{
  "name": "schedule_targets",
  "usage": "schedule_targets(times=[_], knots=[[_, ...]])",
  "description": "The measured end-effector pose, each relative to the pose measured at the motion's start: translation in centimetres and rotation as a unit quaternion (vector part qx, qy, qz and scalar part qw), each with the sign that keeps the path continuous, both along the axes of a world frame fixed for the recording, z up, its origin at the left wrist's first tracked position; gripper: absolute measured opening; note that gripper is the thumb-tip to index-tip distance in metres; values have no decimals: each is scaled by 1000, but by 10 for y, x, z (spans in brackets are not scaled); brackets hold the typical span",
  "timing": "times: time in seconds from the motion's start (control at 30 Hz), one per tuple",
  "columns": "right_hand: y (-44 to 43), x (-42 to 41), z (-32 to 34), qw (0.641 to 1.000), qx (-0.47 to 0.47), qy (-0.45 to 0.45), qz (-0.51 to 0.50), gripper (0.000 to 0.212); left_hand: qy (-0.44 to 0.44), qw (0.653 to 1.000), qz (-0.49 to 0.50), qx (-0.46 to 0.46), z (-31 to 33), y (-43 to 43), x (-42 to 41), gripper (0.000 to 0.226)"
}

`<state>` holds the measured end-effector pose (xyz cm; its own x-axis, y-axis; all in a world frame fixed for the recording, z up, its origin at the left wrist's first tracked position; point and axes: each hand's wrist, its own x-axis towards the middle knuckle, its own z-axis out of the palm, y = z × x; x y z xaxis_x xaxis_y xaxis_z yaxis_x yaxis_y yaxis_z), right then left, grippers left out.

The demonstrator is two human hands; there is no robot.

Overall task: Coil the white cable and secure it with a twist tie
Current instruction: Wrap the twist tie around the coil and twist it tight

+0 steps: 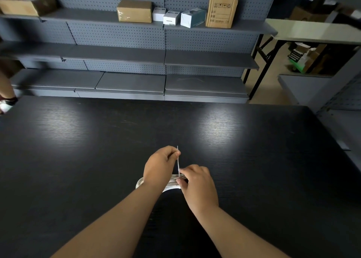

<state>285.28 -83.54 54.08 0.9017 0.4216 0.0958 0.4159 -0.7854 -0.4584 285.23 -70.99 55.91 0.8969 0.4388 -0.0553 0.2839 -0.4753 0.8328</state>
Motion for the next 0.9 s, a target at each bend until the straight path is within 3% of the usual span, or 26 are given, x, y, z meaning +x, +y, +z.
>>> schedule_targets(times=[0.23,0.43,0.8,0.9], knots=[[-9,-1,2,987,-68,-101,103,23,-25,998,-22,52,-1,-2,0,12],[-18,-4,-3,976,-75,-152,138,33,-28,998,-34,39,-4,2,2,11],[-13,-4,-3,976,-83,-153,127,30,-36,994,-51,-93,-6,11,6,30],[-12,-6,-2,976,-92,-149,127,33,-37,993,-58,-94,-6,13,8,31]])
